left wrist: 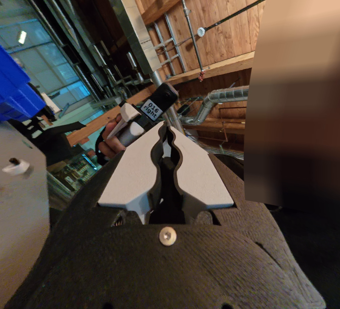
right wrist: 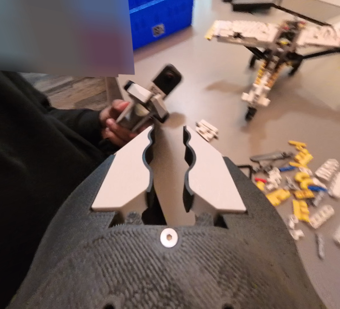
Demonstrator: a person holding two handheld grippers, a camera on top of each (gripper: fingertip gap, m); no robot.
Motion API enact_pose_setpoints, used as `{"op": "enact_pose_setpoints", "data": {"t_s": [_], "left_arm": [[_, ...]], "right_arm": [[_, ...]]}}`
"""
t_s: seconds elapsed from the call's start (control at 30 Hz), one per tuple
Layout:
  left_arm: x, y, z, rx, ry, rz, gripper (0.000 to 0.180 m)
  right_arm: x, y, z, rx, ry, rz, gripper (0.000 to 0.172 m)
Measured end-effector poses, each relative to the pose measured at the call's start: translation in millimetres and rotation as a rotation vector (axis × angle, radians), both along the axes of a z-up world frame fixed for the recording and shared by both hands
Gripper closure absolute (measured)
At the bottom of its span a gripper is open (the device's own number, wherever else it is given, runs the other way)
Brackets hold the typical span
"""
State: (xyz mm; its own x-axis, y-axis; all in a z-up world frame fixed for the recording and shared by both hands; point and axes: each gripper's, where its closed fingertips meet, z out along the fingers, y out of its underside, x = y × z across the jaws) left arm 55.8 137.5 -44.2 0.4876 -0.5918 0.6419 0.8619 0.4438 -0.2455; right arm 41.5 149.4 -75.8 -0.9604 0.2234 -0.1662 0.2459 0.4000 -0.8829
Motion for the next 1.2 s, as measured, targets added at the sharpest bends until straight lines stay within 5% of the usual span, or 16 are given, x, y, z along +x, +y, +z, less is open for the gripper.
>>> {"op": "enact_pose_setpoints", "data": {"t_s": [0.2,0.5,0.73,0.87,1.1,1.2], "left_arm": [[-26.1,-27.3,-10.4,-0.093,-0.033,0.209,0.180],[-33.6,-26.5,-24.9,-0.344,0.075,0.367,0.180],[-42.6,-15.1,-43.6,-0.709,0.208,0.610,0.180],[-49.4,-17.1,-49.3,-0.932,0.317,0.821,0.180],[-50.6,-13.3,-50.4,-0.916,0.256,0.831,0.180],[-46.5,-9.3,-49.2,-0.908,0.270,0.850,0.167]], "right_arm": [[-35.3,37.1,-29.2,0.137,0.033,-0.176,0.135],[-81.8,162.3,9.6,0.217,0.205,-0.578,0.131],[-71.7,273.7,-68.0,0.585,0.348,-0.805,0.140],[-75.4,274.5,-105.0,0.471,0.162,-0.868,0.133],[-105.7,266.9,-123.6,0.387,0.009,-0.877,0.127],[-104.0,256.0,-129.0,0.361,-0.022,-0.812,0.153]]}}
